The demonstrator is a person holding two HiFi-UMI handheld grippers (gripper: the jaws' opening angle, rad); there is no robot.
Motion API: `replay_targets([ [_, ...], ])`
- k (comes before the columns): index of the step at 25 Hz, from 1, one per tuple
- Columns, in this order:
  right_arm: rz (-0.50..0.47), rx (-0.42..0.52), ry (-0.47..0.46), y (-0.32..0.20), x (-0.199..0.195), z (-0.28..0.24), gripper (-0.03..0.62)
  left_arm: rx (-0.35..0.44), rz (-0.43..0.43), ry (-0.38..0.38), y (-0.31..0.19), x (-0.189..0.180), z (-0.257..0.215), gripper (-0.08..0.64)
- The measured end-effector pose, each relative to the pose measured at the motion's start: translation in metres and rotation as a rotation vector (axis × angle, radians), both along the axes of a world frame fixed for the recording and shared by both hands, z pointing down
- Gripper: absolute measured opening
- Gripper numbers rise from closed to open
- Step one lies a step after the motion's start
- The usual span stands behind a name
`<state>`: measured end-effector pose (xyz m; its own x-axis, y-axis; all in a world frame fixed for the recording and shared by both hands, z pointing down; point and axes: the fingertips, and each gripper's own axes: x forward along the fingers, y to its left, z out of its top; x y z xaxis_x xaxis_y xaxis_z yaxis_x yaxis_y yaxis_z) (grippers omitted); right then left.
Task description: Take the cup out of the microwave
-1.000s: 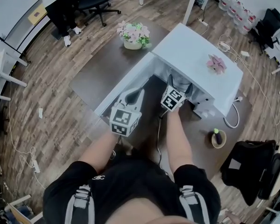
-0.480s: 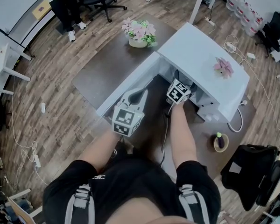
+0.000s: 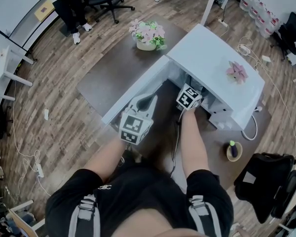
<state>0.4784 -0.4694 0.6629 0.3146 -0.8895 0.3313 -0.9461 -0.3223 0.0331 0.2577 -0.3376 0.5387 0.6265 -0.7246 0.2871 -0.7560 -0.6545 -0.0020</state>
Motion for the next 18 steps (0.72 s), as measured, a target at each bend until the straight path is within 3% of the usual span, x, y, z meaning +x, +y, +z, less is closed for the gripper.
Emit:
replay_targets([
  [12,-0.071,0.022,0.017,0.061,-0.031,-0.018,0.373,0.029,0.073,0.053,0.015,0.006,-0.021,-0.006],
  [18,-0.118,0.080,0.019,0.098,-0.060,-0.056,0.373,0.061,0.118,0.090,0.024,0.000,-0.041,-0.006],
])
